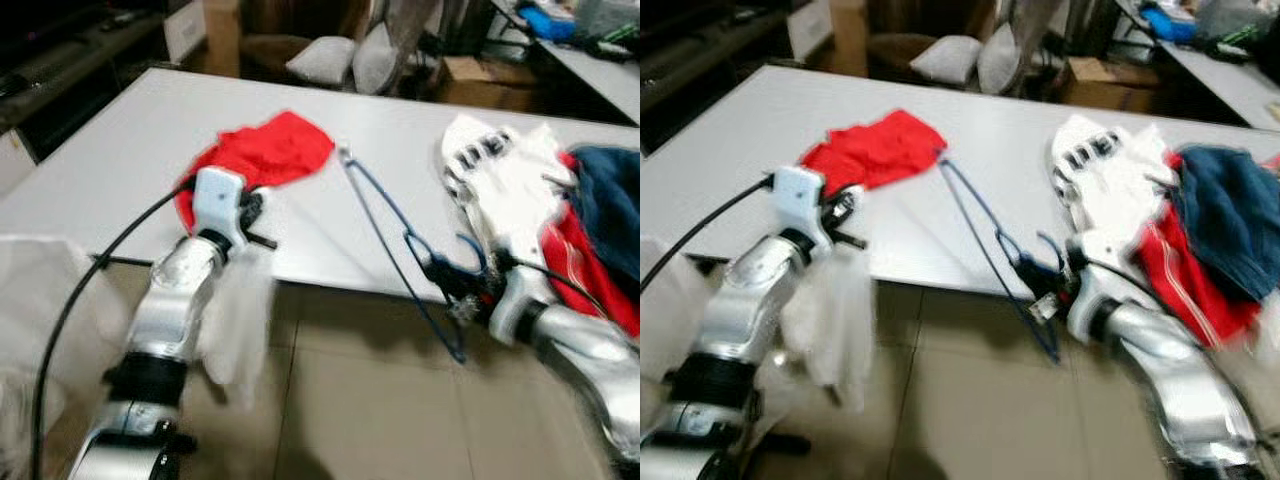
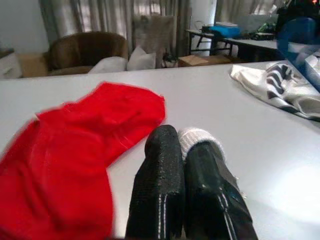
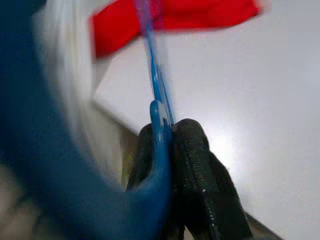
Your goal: Hang hanger
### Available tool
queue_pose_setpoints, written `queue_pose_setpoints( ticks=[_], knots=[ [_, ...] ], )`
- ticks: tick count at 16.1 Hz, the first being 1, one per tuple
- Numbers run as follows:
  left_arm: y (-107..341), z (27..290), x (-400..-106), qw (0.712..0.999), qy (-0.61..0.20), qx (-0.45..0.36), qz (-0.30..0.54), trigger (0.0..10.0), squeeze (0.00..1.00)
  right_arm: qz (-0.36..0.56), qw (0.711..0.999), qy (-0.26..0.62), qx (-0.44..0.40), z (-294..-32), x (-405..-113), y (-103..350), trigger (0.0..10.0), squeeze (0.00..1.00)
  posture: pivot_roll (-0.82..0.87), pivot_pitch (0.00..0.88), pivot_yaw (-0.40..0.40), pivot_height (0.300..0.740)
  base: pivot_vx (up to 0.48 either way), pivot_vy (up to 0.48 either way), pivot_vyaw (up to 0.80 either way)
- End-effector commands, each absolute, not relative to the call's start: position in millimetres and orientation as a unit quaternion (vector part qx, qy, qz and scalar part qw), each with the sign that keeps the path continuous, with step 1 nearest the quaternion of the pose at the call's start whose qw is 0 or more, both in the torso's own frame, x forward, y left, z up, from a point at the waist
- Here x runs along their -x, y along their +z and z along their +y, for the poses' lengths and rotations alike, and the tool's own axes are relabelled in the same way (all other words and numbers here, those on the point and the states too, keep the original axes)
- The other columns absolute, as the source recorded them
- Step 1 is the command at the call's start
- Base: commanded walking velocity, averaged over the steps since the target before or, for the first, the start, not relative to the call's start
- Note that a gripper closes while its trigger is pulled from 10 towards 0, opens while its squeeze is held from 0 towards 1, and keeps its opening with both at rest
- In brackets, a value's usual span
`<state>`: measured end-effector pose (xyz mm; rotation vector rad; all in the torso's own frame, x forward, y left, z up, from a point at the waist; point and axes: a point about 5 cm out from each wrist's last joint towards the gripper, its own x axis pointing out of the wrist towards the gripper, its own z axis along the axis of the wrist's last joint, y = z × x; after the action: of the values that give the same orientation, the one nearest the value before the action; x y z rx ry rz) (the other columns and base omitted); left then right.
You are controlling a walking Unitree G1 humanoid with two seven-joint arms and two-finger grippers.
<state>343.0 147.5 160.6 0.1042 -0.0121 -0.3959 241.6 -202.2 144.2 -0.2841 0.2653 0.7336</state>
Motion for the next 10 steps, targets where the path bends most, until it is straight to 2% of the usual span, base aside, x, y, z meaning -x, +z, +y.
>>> queue_pose_setpoints(
  ticks=[1,3,7,10],
  knots=[
    [171.1,150.5,-348.7,0.977,-0.201,-0.064,-0.018,10.0,0.0,0.147,0.886,0.411,0.157,-207.2,-228.2,153.5,10.0,0.0,-0.07,0.0,-0.053,0.74,0.435,0.0,0.0],
    [173.7,144.4,-352.5,0.975,-0.211,-0.065,-0.021,10.0,0.0,0.189,0.856,0.455,0.157,-215.9,-208.5,157.7,10.0,0.0,-0.07,0.0,-0.047,0.74,0.431,0.0,0.0],
    [175.5,141.2,-358.8,0.97,-0.228,-0.08,-0.019,10.0,0.0,0.224,0.814,0.511,0.161,-213.8,-184.6,164.5,10.0,0.0,-0.08,0.0,-0.048,0.74,0.43,0.0,0.0],
    [180.6,128.4,-364.5,0.957,-0.27,-0.101,-0.024,10.0,0.0,0.234,0.798,0.53,0.168,-211.9,-182.2,169.0,10.0,0.0,-0.08,0.0,-0.059,0.74,0.428,0.0,0.0]
  ],
)
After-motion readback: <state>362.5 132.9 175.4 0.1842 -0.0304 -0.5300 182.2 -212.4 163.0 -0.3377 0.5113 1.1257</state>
